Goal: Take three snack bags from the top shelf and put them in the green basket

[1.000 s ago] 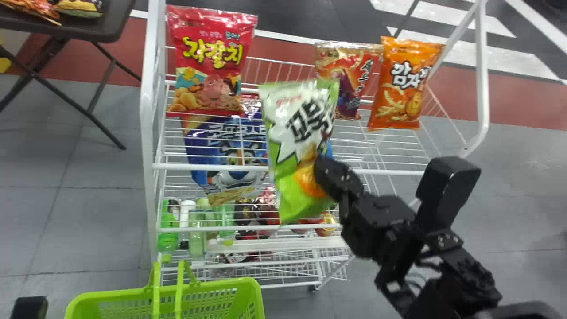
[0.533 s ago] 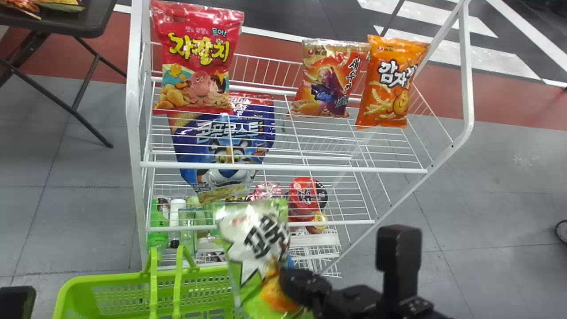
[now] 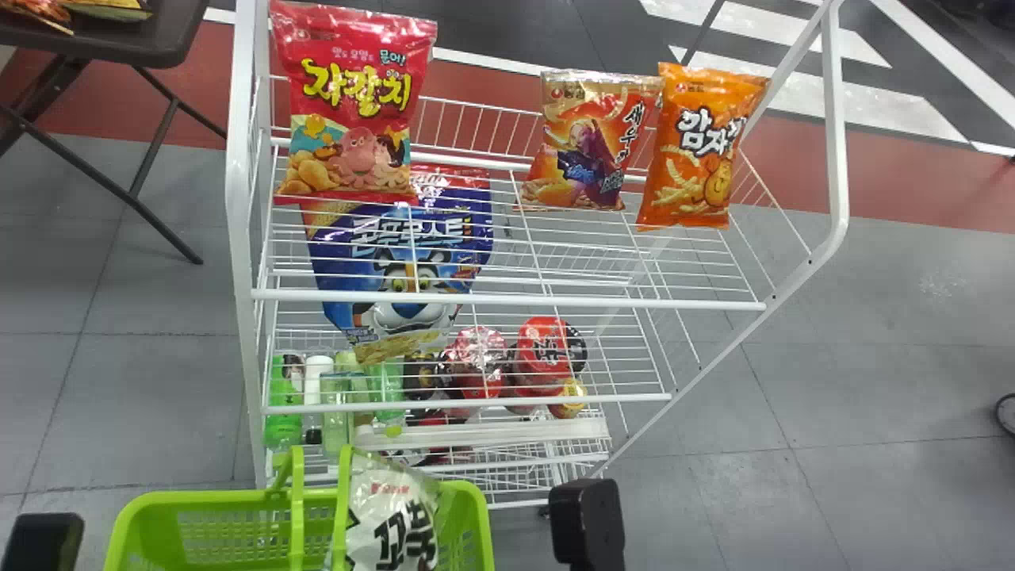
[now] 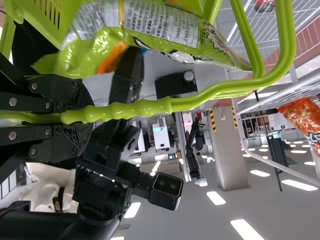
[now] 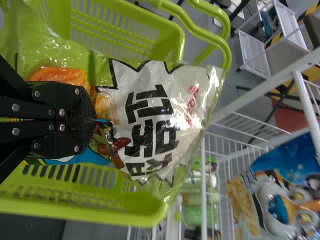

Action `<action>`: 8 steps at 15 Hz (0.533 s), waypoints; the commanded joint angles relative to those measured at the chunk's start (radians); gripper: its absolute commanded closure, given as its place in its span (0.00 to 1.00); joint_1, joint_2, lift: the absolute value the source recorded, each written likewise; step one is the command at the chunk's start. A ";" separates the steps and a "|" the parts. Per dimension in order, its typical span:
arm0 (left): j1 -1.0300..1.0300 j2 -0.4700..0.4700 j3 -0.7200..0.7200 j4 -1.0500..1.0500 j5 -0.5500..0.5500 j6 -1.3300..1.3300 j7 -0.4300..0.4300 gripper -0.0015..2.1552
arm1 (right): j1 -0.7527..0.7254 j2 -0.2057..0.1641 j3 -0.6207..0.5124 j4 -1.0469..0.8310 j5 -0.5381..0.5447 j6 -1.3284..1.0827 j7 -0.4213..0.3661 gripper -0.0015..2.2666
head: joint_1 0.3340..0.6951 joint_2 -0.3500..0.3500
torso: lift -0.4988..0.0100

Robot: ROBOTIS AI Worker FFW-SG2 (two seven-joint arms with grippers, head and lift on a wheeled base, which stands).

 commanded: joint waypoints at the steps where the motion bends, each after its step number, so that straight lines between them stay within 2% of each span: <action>1: -0.006 0.000 -0.015 0.000 -0.006 0.000 0.005 0.93 | -0.030 0.000 0.015 0.027 -0.020 0.101 0.003 0.92 | 1.00 0.08 | 0.89; 3: -0.010 0.002 -0.018 0.000 -0.006 0.000 0.005 0.93 | -0.053 0.000 0.023 0.064 -0.003 0.166 -0.019 0.92 | 1.00 0.09 | 0.89; 4: -0.014 0.002 -0.018 0.000 -0.006 0.000 0.005 0.93 | -0.057 0.000 0.029 0.076 0.025 0.163 -0.059 0.86 | 1.00 0.07 | 0.89; 5: -0.015 0.002 -0.016 0.001 -0.006 0.000 0.005 0.93 | -0.057 -0.002 0.035 0.080 0.059 0.138 -0.091 0.73 | 1.00 0.05 | 0.89; 6: -0.020 0.002 -0.016 0.003 -0.006 0.000 0.006 0.93 | -0.053 -0.005 0.037 0.076 0.088 0.095 -0.105 0.39 | 1.00 0.00 | 0.89; 7: -0.023 0.002 -0.018 0.004 -0.006 0.000 0.006 0.93 | -0.039 -0.013 0.038 0.070 0.105 0.000 -0.120 0.08 | 1.00 0.00 | 0.89; 8: -0.024 0.000 -0.018 0.007 -0.006 0.000 0.008 0.93 | -0.020 -0.022 0.038 0.064 0.125 -0.114 -0.124 0.00 | 1.00 0.00 | 0.89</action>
